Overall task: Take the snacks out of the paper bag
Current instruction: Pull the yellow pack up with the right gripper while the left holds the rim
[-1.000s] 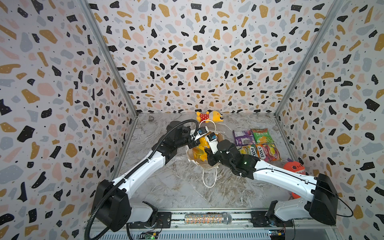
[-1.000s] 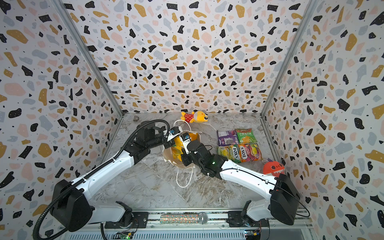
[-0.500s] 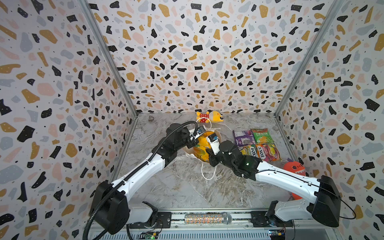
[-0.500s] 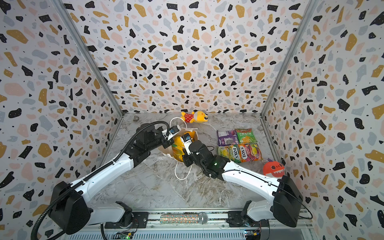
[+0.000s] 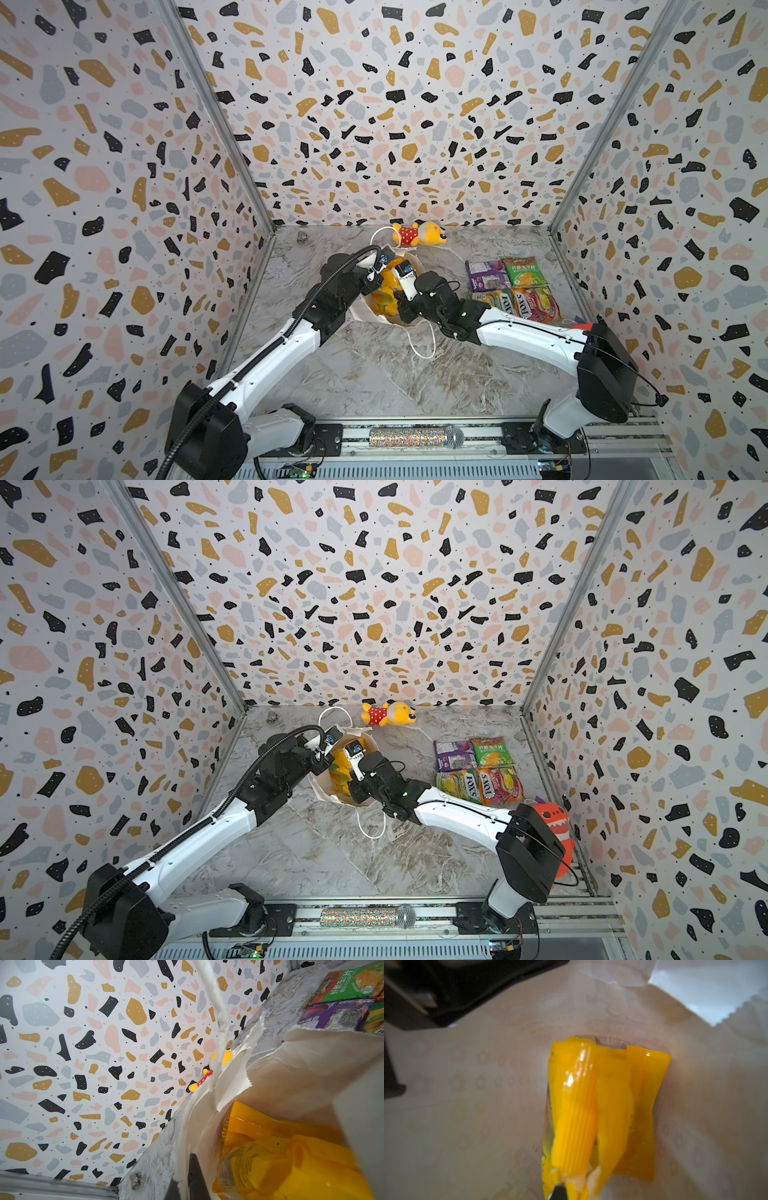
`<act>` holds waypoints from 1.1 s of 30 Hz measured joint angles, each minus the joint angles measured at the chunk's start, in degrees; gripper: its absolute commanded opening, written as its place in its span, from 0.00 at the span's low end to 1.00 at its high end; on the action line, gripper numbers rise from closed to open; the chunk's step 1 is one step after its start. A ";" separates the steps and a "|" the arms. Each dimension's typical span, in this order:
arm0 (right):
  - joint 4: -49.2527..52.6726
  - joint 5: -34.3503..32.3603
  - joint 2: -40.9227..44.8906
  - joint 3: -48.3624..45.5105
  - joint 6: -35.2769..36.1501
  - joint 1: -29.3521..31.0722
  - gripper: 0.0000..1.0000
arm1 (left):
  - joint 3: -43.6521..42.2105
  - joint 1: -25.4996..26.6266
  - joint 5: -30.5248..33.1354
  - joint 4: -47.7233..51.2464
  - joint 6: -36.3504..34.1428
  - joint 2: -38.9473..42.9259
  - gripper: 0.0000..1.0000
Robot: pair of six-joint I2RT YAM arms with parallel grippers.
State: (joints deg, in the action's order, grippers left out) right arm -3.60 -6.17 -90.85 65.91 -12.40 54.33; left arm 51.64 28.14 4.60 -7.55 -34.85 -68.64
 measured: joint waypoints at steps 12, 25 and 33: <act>1.99 2.34 9.49 -1.44 2.10 -0.66 0.00 | -0.39 -0.22 -6.47 -0.94 -1.55 -0.24 0.00; 6.84 4.07 17.81 -4.07 2.21 -0.63 0.00 | -0.39 -0.24 -8.94 -1.44 -1.97 -1.16 0.00; 9.57 5.29 22.36 -5.64 2.27 -0.66 0.00 | -0.39 -0.24 -9.18 -1.49 -1.95 -1.25 0.00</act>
State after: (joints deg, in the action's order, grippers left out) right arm 5.98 -0.89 -68.49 60.27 -10.13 53.67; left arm 51.24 27.90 -4.58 -9.04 -36.80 -69.89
